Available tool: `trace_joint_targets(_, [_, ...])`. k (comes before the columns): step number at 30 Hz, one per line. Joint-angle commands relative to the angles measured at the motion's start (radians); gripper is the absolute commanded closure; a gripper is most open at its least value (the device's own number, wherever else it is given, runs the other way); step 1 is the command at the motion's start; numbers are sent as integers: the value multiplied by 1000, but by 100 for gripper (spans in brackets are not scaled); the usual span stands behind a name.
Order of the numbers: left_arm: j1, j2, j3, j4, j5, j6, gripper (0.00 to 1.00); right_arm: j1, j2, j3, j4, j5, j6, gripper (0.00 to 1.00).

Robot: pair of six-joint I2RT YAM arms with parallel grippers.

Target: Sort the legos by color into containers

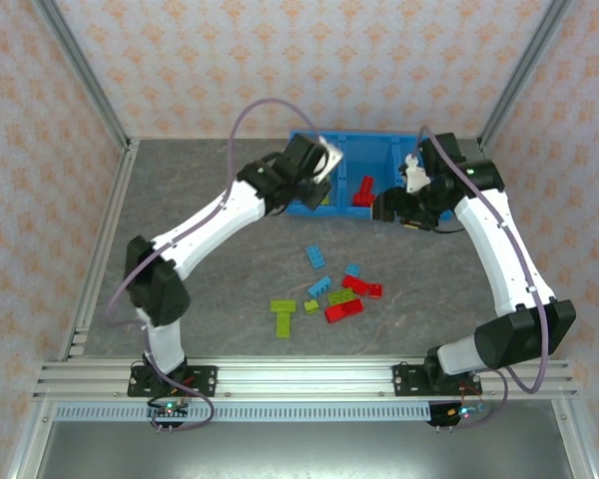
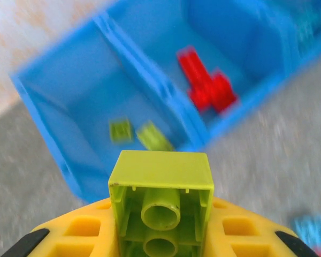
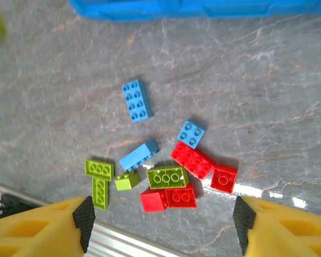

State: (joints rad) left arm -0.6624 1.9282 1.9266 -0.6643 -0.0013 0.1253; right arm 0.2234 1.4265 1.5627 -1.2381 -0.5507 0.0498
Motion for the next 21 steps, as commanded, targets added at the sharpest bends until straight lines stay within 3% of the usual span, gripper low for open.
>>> trace_joint_targets(1, [20,210,208,-72,-115,-124,82,20,-38,-33,24,1,7,28])
trace_joint_targets(7, [89,538,631,-177,-58,-264,82,21,-75,-27,51,62,38,26])
trace_joint_targets(13, [111,560,605,-96,-50,-319,75,21,-107,-34,67,87,56,25])
trace_joint_targets(17, [119,552,598,-96,-34,-325,58,20,-102,-30,78,88,73,25])
trace_joint_targets(21, [118,522,593,-98,-13,-306,49,21,-95,-14,84,102,87,25])
